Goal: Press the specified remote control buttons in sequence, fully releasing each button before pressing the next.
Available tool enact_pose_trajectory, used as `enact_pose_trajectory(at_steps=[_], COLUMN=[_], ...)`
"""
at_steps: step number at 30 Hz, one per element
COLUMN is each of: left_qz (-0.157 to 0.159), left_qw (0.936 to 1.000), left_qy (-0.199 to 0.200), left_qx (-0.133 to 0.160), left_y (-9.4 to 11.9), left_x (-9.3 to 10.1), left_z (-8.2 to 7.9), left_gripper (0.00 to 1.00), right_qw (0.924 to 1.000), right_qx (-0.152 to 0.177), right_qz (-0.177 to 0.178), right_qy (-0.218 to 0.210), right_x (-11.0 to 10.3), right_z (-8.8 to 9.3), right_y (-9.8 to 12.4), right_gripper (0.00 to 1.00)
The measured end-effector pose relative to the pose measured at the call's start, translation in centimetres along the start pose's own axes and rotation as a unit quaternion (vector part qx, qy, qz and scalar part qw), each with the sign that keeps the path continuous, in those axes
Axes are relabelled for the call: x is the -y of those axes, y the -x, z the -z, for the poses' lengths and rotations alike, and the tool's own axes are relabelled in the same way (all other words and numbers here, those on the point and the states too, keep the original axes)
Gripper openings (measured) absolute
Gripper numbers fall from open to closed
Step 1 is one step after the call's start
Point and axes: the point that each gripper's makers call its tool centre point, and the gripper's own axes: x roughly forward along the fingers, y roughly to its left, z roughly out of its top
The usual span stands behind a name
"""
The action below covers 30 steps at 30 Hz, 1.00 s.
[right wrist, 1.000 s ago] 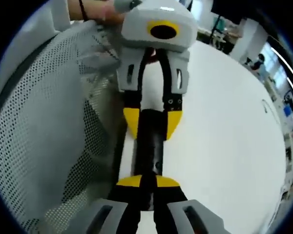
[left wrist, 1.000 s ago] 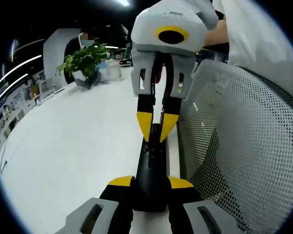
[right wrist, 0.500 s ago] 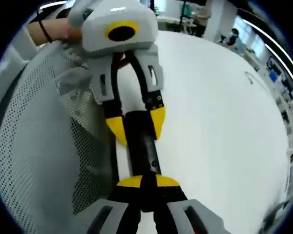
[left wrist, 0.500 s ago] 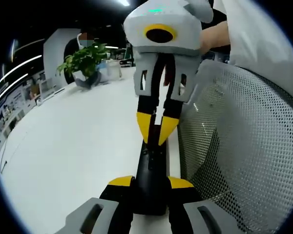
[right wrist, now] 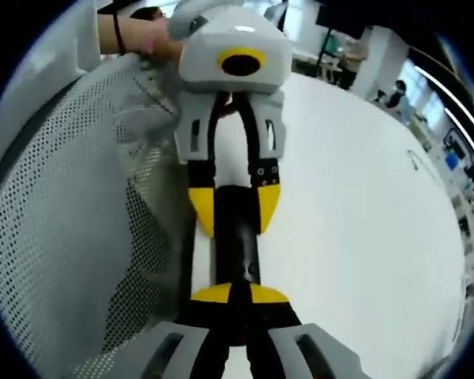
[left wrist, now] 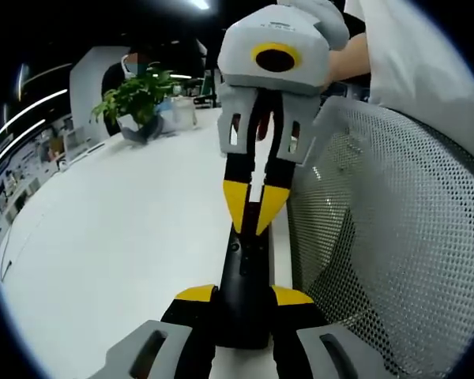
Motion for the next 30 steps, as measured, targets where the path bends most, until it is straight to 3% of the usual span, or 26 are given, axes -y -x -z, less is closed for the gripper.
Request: enact_pose_trajectory(at_steps=[5,8,10,14,16,18,25,30], left_qz=[0.001,0.002,0.002,0.002,0.002,0.001,0.0,0.0], left_qw=[1.0,1.0,1.0,1.0,1.0,1.0,1.0,1.0], left_qy=[-0.001,-0.001,-0.002,-0.002,-0.001,-0.001,0.0,0.0], left_qx=[0.0,0.0,0.0,0.0,0.0,0.001,0.001,0.001], left_y=[-0.01,-0.02,-0.02,-0.02,-0.02,-0.02,-0.02,-0.04], left_x=[-0.02,-0.02,-0.03,-0.06,-0.08,-0.07,-0.07,-0.06], left_z=[0.01,0.01,0.01,0.01,0.02,0.02,0.02,0.01], left_gripper=[0.25,0.25,0.25,0.25,0.25,0.25,0.25,0.25], right_qw=[0.9995,0.9977,0.9978,0.9985,0.9992,0.9988,0.9951,0.9973], right_qx=[-0.03,-0.065,-0.064,-0.029,0.008,0.021,0.046,0.034], right_qz=[-0.004,-0.013,-0.016,-0.019,-0.013,-0.005,-0.008,-0.013], right_qy=[0.009,0.011,-0.006,-0.043,-0.036,-0.044,-0.087,-0.063], right_x=[-0.1,-0.05,0.07,0.12,0.15,0.06,0.07,-0.08], right_z=[0.03,0.07,0.03,-0.15,-0.46,-0.19,-0.49,-0.73], right_y=[-0.13,-0.24,-0.29,-0.25,-0.21,-0.03,0.18,-0.1], right_gripper=[0.02,0.02,0.02,0.02,0.02,0.02,0.0,0.0])
